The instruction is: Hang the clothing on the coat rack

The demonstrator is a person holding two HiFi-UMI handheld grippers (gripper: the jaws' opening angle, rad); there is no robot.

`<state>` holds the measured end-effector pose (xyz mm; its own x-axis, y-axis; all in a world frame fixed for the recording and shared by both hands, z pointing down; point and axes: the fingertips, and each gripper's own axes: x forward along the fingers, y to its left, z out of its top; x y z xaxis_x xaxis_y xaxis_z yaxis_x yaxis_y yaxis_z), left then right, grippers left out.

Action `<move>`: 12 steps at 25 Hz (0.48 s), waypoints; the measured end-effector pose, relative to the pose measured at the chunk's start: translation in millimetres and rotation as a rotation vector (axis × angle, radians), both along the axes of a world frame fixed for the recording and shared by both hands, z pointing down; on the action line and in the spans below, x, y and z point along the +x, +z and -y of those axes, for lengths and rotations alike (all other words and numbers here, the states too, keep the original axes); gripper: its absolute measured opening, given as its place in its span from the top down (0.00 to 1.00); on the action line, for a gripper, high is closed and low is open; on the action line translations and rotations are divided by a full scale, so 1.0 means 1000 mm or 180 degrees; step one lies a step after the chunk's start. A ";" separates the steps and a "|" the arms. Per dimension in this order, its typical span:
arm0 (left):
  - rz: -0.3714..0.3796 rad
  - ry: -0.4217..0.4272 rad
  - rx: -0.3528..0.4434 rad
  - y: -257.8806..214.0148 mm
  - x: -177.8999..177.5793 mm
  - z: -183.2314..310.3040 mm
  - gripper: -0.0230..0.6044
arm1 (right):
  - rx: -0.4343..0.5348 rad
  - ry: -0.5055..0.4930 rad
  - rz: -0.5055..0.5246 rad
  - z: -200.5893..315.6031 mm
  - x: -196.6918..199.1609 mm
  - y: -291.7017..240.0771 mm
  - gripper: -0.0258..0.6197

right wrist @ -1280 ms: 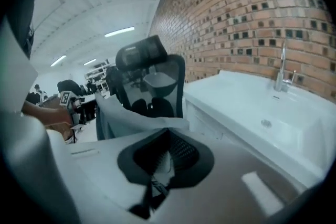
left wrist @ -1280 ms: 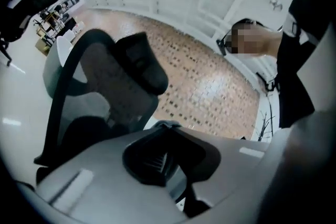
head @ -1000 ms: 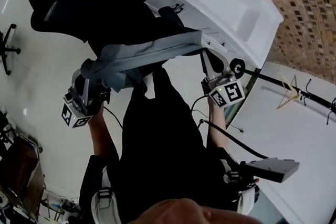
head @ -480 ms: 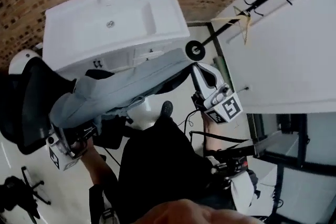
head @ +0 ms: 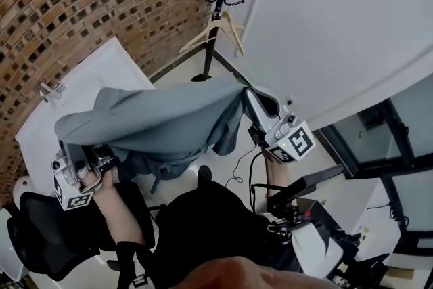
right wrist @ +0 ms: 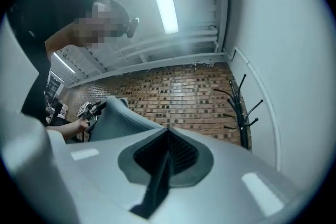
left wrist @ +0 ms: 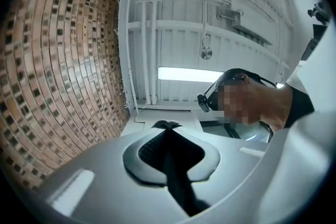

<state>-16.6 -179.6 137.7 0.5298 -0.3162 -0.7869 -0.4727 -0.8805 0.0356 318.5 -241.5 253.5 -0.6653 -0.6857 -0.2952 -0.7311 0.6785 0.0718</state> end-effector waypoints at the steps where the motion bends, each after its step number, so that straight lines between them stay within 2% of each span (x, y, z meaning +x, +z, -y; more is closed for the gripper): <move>1: -0.0022 0.0072 0.0023 -0.007 0.018 0.018 0.94 | 0.0068 0.0047 -0.0017 0.009 0.019 -0.010 0.96; 7: -0.0143 0.0478 0.0211 -0.058 0.093 0.096 0.94 | 0.0659 0.0406 -0.0194 0.029 0.103 -0.095 0.95; 12: -0.0280 0.0732 0.0284 -0.071 0.134 0.165 0.94 | 0.0778 0.0767 -0.0475 0.065 0.152 -0.127 0.96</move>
<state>117.2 -344.2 66.2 0.5079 -0.1228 -0.8526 -0.2584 -0.9659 -0.0149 470.1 -306.2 126.2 -0.5416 -0.7491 -0.3815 -0.8369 0.4380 0.3281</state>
